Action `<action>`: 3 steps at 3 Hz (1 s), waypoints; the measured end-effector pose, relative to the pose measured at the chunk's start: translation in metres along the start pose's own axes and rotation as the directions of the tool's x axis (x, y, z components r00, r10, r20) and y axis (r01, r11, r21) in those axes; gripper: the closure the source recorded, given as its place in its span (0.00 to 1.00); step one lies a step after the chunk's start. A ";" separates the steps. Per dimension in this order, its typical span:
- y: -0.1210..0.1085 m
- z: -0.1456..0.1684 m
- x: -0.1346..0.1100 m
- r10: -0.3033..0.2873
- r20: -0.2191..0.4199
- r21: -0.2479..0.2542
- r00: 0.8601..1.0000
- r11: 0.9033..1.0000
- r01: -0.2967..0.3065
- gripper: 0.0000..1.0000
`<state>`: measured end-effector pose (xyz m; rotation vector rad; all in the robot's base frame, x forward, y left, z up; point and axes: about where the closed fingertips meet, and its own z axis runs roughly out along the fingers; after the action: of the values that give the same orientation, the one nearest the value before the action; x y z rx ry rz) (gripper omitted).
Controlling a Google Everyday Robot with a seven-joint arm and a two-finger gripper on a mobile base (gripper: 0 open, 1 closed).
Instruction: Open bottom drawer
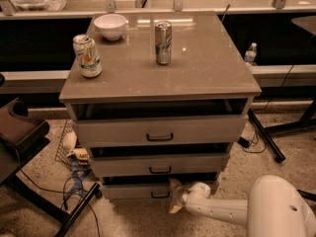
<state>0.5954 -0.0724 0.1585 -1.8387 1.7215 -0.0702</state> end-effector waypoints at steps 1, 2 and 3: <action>-0.003 -0.006 0.001 0.011 -0.003 -0.004 1.000 1.000 -0.011 0.14; -0.016 -0.031 0.008 0.074 -0.012 -0.003 0.997 0.997 -0.075 0.44; -0.014 -0.028 0.007 0.069 -0.010 -0.005 0.998 0.998 -0.069 0.68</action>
Offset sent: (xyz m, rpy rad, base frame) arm 0.0055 -0.0474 0.0600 0.0414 0.0614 -0.1304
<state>0.5967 -0.0900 0.1851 -1.7841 1.7920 -0.0469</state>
